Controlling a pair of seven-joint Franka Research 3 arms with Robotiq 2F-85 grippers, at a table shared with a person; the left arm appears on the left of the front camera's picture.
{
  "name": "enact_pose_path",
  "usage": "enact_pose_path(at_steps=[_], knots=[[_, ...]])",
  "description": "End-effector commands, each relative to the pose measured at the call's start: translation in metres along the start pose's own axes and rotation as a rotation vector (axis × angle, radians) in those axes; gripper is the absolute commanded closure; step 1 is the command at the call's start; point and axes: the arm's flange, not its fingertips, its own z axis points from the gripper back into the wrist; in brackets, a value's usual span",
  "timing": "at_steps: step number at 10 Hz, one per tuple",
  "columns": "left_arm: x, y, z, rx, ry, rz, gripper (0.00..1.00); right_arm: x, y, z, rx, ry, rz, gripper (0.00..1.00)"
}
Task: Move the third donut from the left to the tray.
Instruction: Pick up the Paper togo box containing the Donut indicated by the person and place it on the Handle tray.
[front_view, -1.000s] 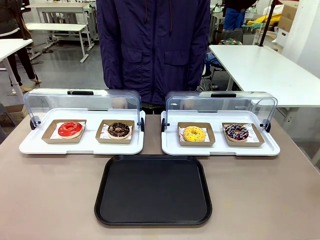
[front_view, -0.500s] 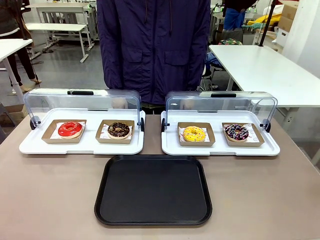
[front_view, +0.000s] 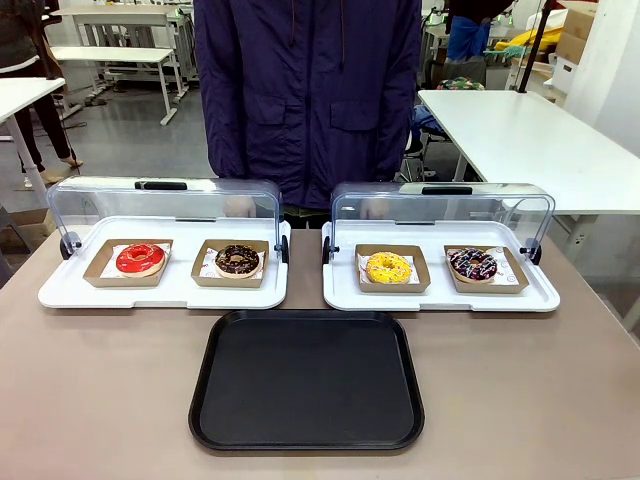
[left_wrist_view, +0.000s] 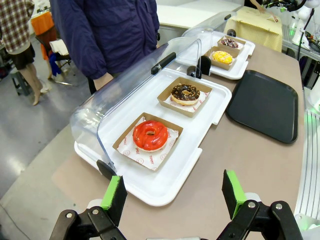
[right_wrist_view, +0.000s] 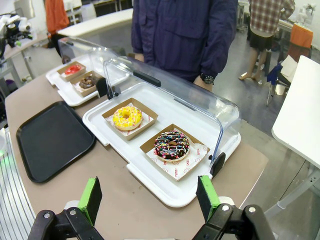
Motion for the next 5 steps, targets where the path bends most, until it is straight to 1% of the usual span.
enact_pose_path(at_steps=[1,5], knots=[[-0.0002,-0.0013,0.0014,-0.008,0.005,-0.008,0.00,0.0012,-0.0031,-0.0013,-0.004,-0.025,0.024,0.00],[-0.0002,-0.0013,0.0014,-0.008,0.005,-0.008,0.00,0.0012,-0.0031,-0.0013,-0.004,-0.025,0.024,0.00]])
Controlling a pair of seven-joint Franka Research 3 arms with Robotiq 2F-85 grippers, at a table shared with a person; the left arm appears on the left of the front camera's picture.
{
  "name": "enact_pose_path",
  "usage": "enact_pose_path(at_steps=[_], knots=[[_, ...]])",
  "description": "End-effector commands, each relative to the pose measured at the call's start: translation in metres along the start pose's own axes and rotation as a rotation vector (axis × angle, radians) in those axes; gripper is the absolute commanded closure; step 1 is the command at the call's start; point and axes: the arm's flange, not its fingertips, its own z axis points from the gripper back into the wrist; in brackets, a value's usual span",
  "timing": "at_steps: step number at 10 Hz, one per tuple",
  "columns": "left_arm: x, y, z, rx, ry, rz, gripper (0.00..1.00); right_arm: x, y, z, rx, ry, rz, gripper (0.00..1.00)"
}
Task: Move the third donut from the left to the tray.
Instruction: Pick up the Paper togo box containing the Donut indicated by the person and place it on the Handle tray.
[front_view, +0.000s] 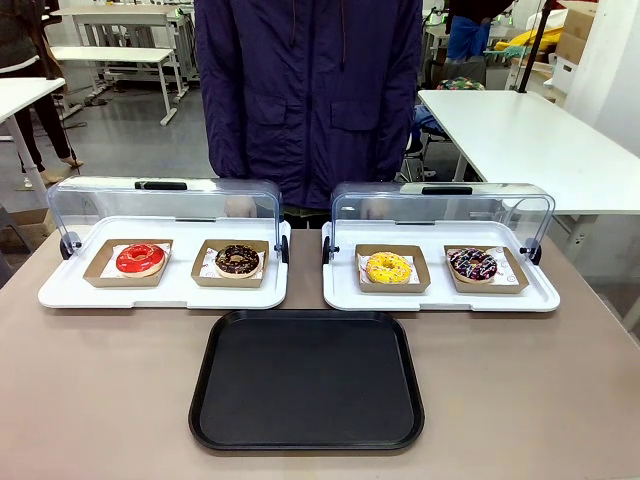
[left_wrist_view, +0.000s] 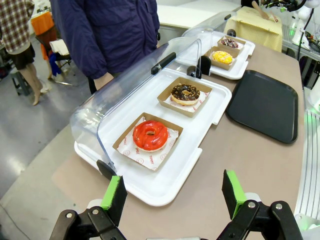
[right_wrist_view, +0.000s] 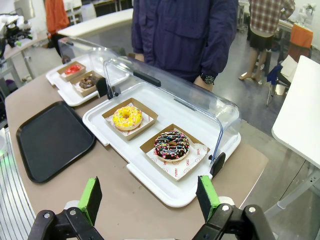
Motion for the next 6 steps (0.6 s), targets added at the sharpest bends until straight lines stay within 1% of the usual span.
enact_pose_path(at_steps=[1,6], knots=[[-0.0002,-0.0013,0.0014,-0.008,0.005,-0.008,0.00,0.0012,-0.0031,-0.0013,-0.004,-0.025,0.024,0.00],[-0.0002,-0.0013,0.0014,-0.008,0.005,-0.008,0.00,0.0012,-0.0031,-0.0013,-0.004,-0.025,0.024,0.00]])
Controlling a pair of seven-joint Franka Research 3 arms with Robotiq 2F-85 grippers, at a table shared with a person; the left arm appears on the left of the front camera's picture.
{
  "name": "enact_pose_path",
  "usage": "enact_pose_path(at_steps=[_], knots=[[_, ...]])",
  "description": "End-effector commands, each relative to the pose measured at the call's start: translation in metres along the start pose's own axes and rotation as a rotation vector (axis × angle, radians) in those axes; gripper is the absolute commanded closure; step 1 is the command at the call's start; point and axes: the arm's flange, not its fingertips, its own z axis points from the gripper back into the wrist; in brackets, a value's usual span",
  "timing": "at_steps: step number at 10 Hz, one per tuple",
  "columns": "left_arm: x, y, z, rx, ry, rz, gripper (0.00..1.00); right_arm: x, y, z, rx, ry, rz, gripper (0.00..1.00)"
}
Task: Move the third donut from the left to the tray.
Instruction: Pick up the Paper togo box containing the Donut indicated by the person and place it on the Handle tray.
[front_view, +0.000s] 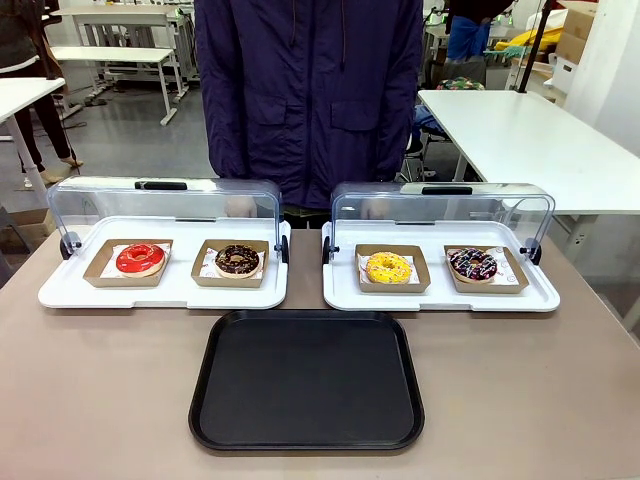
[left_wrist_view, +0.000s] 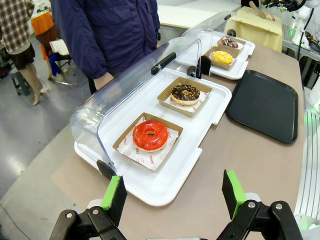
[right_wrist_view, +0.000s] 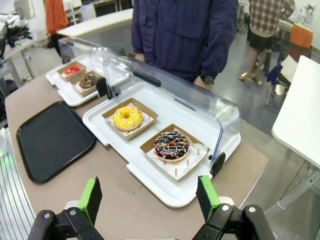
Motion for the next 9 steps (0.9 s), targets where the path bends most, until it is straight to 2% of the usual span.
enact_pose_path(at_steps=[1,9], knots=[[-0.0002,-0.0013,0.0014,-0.008,0.005,-0.008,0.00,0.0012,-0.0031,-0.0013,-0.004,-0.025,0.024,0.00],[-0.0002,-0.0013,0.0014,-0.008,0.005,-0.008,0.00,0.0012,-0.0031,-0.0013,-0.004,-0.025,0.024,0.00]])
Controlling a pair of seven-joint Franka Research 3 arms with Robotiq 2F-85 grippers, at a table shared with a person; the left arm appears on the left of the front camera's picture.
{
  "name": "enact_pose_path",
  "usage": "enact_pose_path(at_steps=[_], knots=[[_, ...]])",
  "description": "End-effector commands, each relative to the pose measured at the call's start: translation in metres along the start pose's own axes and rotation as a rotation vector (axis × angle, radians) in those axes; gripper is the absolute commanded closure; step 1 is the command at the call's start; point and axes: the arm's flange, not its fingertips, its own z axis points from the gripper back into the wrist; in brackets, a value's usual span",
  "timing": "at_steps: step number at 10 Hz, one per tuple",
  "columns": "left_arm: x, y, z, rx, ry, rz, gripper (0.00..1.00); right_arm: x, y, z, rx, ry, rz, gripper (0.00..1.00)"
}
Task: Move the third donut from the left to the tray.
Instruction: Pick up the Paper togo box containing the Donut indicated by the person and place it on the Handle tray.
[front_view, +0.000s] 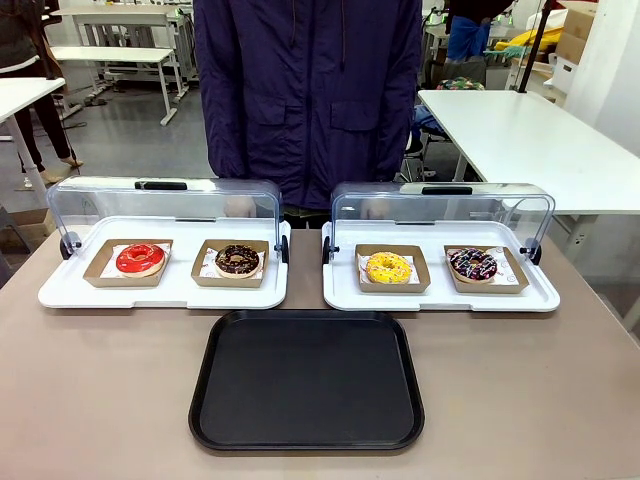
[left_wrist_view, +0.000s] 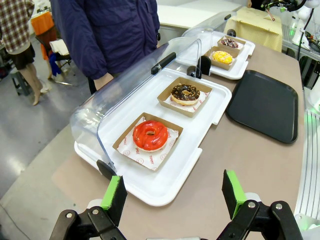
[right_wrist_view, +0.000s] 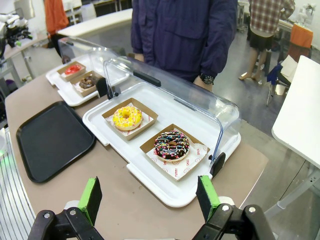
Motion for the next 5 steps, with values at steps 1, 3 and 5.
enact_pose_path(at_steps=[1,3,5], knots=[[-0.0002,-0.0013,0.0014,-0.008,0.005,-0.008,0.00,0.0012,-0.0031,-0.0013,-0.004,-0.025,0.024,0.00],[-0.0002,-0.0013,0.0014,-0.008,0.005,-0.008,0.00,0.0012,-0.0031,-0.0013,-0.004,-0.025,0.024,0.00],[-0.0002,-0.0013,0.0014,-0.008,0.005,-0.008,0.00,0.0012,-0.0031,-0.0013,-0.004,-0.025,0.024,0.00]])
